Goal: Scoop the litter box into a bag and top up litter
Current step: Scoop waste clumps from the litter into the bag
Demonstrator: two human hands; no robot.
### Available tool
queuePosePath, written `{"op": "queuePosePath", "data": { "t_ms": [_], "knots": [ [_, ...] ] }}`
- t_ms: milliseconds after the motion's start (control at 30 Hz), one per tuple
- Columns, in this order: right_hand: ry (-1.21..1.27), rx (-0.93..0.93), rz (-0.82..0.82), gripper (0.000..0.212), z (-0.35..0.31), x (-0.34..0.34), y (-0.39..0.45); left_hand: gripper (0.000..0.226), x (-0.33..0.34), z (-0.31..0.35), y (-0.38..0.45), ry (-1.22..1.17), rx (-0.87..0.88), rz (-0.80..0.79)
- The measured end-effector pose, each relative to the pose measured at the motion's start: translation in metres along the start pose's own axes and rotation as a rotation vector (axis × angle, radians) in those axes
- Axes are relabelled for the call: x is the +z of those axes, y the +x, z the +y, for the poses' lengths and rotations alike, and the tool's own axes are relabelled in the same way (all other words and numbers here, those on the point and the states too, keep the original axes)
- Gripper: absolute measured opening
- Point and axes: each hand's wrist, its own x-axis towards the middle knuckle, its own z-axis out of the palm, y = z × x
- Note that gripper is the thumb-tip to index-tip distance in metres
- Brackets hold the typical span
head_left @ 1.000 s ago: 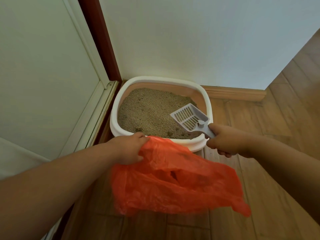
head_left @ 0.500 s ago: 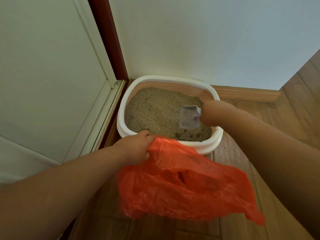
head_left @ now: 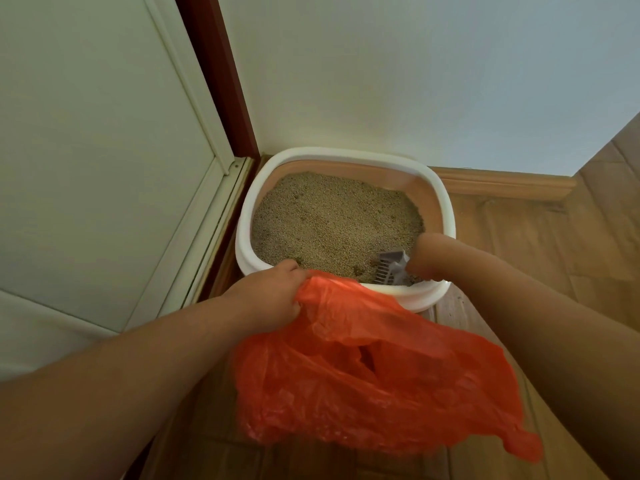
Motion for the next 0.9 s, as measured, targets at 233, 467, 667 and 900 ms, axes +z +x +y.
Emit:
{"op": "queuePosePath", "data": {
  "t_ms": [233, 467, 667, 900],
  "knots": [
    [0.271, -0.045, -0.022, 0.035, -0.026, 0.022, 0.005, 0.06, -0.003, 0.0, -0.008, 0.007, 0.01, 0.013],
    [0.722, -0.086, 0.006, 0.035, -0.029, 0.037, 0.011, 0.062, -0.006, -0.006, -0.017, 0.013, -0.011, 0.027],
    [0.985, -0.204, 0.051, 0.039, -0.004, 0.042, -0.002, 0.057, -0.012, -0.003, -0.018, 0.008, -0.023, 0.059],
    [0.939, -0.178, 0.225, 0.023, 0.03, 0.027, -0.021, 0.065, -0.015, 0.012, -0.011, -0.066, -0.007, 0.07]
  ]
}}
